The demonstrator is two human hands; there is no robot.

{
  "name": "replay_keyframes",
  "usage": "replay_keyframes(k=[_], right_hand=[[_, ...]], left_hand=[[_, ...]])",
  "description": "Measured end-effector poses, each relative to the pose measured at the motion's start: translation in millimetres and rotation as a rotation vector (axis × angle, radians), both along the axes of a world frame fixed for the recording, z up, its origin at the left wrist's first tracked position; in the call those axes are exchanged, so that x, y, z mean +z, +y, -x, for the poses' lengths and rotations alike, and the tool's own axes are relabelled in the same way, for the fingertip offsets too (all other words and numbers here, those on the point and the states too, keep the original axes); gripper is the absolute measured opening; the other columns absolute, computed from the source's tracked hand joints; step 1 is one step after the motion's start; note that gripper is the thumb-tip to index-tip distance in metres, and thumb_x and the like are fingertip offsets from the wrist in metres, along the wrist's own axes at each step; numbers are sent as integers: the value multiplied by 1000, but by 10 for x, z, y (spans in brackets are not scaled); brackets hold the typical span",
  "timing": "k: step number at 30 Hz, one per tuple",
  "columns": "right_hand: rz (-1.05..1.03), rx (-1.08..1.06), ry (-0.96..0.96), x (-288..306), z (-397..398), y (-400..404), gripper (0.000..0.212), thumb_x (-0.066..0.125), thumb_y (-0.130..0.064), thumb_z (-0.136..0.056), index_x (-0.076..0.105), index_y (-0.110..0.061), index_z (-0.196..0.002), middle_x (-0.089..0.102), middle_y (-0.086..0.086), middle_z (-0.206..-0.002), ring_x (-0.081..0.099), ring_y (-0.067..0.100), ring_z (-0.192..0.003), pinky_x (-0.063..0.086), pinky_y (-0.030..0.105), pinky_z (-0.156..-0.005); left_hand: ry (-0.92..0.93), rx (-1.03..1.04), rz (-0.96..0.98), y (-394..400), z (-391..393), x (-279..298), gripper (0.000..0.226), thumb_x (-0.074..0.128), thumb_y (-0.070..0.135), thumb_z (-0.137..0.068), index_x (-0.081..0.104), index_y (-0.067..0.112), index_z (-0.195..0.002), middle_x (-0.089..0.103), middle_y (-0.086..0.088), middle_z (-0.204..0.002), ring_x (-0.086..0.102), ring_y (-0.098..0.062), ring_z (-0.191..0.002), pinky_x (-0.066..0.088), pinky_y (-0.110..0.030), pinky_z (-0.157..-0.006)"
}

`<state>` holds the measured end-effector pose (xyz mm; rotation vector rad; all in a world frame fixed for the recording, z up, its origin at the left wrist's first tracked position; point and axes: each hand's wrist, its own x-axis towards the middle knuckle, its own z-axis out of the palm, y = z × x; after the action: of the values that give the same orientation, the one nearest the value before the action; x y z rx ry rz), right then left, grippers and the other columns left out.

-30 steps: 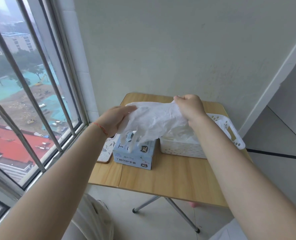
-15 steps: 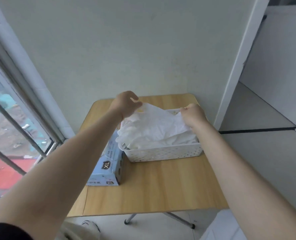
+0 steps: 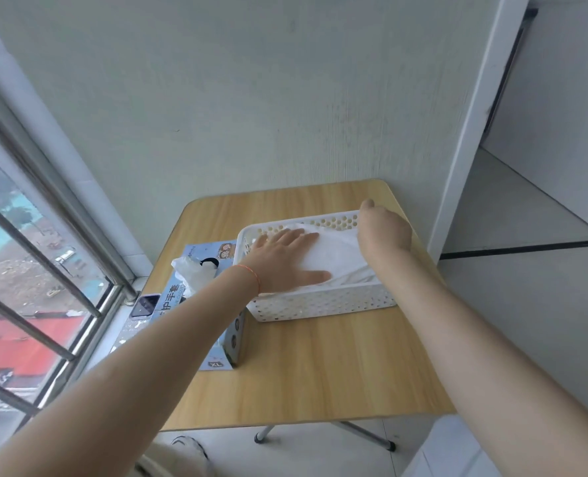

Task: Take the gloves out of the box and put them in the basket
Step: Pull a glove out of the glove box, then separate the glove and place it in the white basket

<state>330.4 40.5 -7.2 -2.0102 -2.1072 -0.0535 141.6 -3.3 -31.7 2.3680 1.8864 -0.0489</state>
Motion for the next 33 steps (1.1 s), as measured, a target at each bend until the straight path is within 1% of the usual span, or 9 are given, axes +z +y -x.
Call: replay_keyframes(k=[6,10,12,14,16,19,24,29,33], right_hand=[[-163,44,-89,58,-15,-130,28,52,5,-86,48,-4,-112,51,14,-112,57,26,-93,37,32,-58],[-192,278,23,260,31,-187,18,55,-11,-92,51,-6,-109,50,12,-111,57,29,-94,37,34,-61],[90,363,86,355,85,-221,34,61,-37,-91,54,-14,-114,51,6,-116,56,25,-96,42,33,-70],[339,353,-27,399,137,-255,62,67,-57,-79,50,-22,-127,45,3,-130,55,23,-105,48,34,-80],[412,324,-159,364,163,-257,86,69,-68,-68,42,-27,-138,37,4,-142,49,27,-120,48,39,-90],[508,314,-188,242,146,-213,97,69,-74,-65,35,-29,-144,34,5,-147,45,29,-126,47,40,-93],[552,298,-177,29,139,-185,95,68,-74,-66,32,-32,-144,33,6,-143,49,31,-116,48,39,-84],[581,292,-212,7,184,-177,92,65,-70,-73,24,-34,-148,31,7,-145,47,33,-119,49,42,-85],[595,309,-216,253,232,-228,86,68,-67,-74,36,-26,-143,46,2,-139,53,27,-115,49,37,-89]], left_hand=[[-28,23,100,3,-35,-26,94,37,85,-79,12,35,-155,8,6,-165,4,-18,-151,8,-52,-120],[-148,62,-129,-52,50,374,79,51,78,-77,42,36,-143,33,0,-151,28,-23,-141,25,-47,-116],[-113,89,-148,-89,109,618,73,60,75,-74,52,35,-135,43,-2,-128,45,-24,-120,40,-42,-105],[-63,141,26,-100,129,761,79,68,74,-68,48,38,-136,45,1,-119,53,-22,-104,47,-38,-95],[17,158,223,-85,119,764,94,73,73,-64,36,41,-143,55,3,-115,63,-20,-91,53,-35,-86],[55,164,386,-38,122,564,103,76,66,-65,21,43,-149,68,-3,-95,71,-16,-70,60,-31,-75],[-41,221,402,-61,110,254,89,72,46,-80,14,48,-148,44,-10,-127,72,-21,-75,62,-36,-72],[45,213,408,-72,42,208,88,65,36,-87,6,46,-151,41,-12,-130,61,-26,-95,57,-30,-66],[-71,196,515,-74,133,416,98,73,49,-79,8,44,-153,56,-5,-130,72,-16,-80,56,-39,-92]])
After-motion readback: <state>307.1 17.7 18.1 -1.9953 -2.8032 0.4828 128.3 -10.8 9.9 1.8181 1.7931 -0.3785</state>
